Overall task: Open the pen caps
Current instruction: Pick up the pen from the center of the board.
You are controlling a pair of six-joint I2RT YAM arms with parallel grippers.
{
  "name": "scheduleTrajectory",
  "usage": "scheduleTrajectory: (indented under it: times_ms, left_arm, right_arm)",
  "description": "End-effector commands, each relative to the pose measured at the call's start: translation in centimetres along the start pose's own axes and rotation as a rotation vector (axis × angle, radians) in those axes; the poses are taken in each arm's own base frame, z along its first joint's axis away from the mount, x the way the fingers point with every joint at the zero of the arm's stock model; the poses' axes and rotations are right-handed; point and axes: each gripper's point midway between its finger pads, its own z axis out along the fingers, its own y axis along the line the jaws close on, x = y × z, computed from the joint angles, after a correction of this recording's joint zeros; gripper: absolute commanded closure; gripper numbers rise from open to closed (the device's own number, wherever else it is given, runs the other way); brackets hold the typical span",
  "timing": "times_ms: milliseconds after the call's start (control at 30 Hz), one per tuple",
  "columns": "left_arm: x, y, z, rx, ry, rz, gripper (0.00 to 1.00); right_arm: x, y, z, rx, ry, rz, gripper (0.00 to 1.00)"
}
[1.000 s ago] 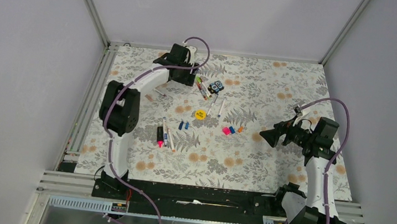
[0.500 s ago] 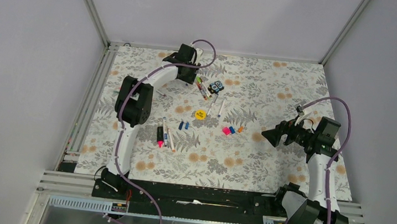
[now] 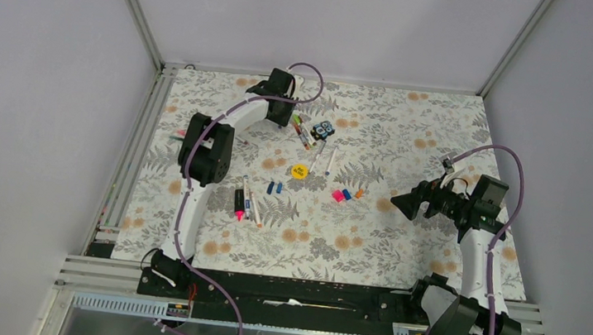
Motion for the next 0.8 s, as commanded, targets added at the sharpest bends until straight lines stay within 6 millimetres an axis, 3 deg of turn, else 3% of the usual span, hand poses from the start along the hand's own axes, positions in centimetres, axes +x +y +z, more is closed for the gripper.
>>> scheduleTrajectory:
  times_ms: [0, 300, 367, 567, 767]
  left_arm:
    - [0.0, 1.0, 0.3, -0.023, 0.013, 0.013, 0.72]
    - [3.0, 1.9, -1.0, -0.051, 0.083, -0.043, 0.99]
    - [3.1, 2.0, -2.0, -0.053, 0.075, -0.048, 1.00]
    - [1.0, 2.2, -6.3, -0.069, -0.047, -0.120, 1.00]
    - [-2.4, 1.5, -12.5, -0.023, -0.233, -0.179, 1.00]
  right_arm:
    - [-1.7, 0.1, -0.4, -0.006, -0.027, -0.046, 0.00]
    - [-1.9, 0.2, -0.6, -0.008, -0.036, -0.048, 0.00]
    - [-2.0, 0.3, -0.6, -0.010, -0.039, -0.051, 0.00]
    - [-2.1, 0.7, -0.7, -0.023, -0.047, -0.056, 0.00]
    - [-2.0, 1.1, -0.6, -0.043, -0.055, -0.044, 0.00]
